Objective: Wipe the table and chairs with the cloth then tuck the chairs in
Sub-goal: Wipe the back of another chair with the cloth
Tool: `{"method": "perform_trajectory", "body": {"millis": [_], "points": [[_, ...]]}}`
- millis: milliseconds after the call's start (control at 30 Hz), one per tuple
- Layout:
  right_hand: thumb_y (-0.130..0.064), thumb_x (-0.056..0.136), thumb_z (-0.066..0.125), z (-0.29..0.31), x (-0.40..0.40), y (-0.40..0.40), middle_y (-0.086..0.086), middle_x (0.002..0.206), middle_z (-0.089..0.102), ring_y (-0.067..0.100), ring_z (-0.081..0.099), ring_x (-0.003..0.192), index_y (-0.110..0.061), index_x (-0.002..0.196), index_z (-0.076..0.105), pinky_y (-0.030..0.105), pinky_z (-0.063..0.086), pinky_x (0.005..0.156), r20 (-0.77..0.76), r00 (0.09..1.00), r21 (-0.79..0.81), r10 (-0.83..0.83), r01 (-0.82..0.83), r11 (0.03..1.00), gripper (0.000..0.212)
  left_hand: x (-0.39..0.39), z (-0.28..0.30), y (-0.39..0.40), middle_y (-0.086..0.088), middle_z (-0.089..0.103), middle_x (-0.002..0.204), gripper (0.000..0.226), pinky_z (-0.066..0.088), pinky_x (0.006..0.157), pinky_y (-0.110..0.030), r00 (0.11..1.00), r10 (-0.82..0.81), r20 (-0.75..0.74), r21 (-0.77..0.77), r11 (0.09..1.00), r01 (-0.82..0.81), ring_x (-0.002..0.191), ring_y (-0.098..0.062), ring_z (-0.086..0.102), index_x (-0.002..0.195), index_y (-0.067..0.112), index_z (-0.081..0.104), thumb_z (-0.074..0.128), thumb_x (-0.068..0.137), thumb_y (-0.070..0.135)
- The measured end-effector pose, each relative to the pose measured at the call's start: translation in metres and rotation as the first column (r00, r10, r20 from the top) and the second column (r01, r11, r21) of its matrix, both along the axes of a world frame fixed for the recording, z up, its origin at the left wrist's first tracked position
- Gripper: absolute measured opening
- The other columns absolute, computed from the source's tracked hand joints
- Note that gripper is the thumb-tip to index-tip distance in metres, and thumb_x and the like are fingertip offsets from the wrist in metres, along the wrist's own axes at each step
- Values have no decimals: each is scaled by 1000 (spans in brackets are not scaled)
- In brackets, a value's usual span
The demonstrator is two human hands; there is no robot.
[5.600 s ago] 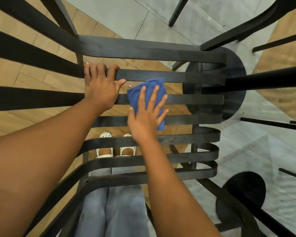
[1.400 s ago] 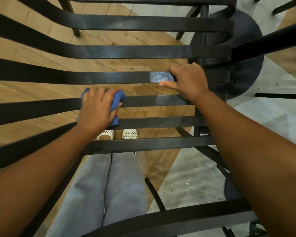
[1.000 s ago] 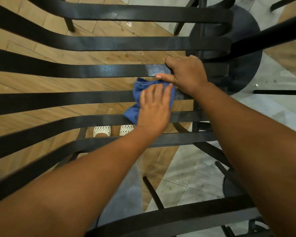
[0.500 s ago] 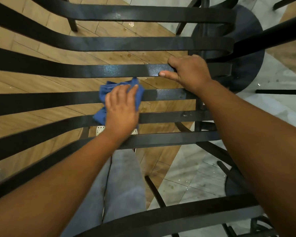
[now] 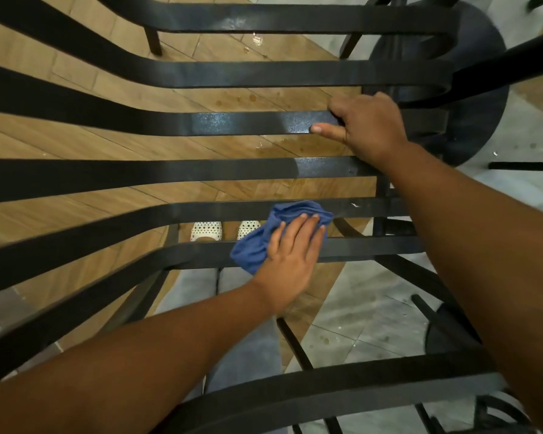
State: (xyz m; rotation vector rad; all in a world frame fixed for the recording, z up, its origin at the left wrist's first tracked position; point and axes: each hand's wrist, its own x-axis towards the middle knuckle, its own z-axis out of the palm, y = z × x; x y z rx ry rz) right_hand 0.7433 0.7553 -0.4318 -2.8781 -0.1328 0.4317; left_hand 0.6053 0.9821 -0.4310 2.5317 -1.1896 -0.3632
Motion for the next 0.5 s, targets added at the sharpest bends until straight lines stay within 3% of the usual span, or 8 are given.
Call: {"method": "perform_trajectory", "body": {"millis": [133,233,333,500], "points": [[-64,89,30,-3,0,1,8,75,56,27,52,71,-14,81,52,36,33,70,14,1000,-18,6,-6,1000,56,22,-16,16,-16,52,134,46,21,107,-48,988,-120,100,32,993,117,128,-32,33,133,4,38,13,95,4],[-62,91,34,-1,-1,1,7,75,54,25,51,73,-15,82,53,35,32,72,54,999,-7,0,0,1000,52,36,-21,43,-19,37,140,49,14,112,-48,988,-120,98,-23,992,123,131,-34,30,136,2,34,34,87,6],[-60,92,39,-1,-1,3,6,76,53,28,53,76,-21,81,46,36,31,73,54,999,-1,0,0,1000,41,50,-23,83,-16,26,141,60,6,113,-44,996,-58,66,14,998,57,132,-35,25,137,2,29,39,80,17],[-66,87,29,-1,-1,2,1,75,48,28,53,78,-18,81,49,37,30,76,43,998,-29,-35,36,999,52,51,-18,86,-19,19,145,60,1,113,-45,978,201,60,138,968,-208,135,-36,18,139,-1,24,33,90,33]]}}
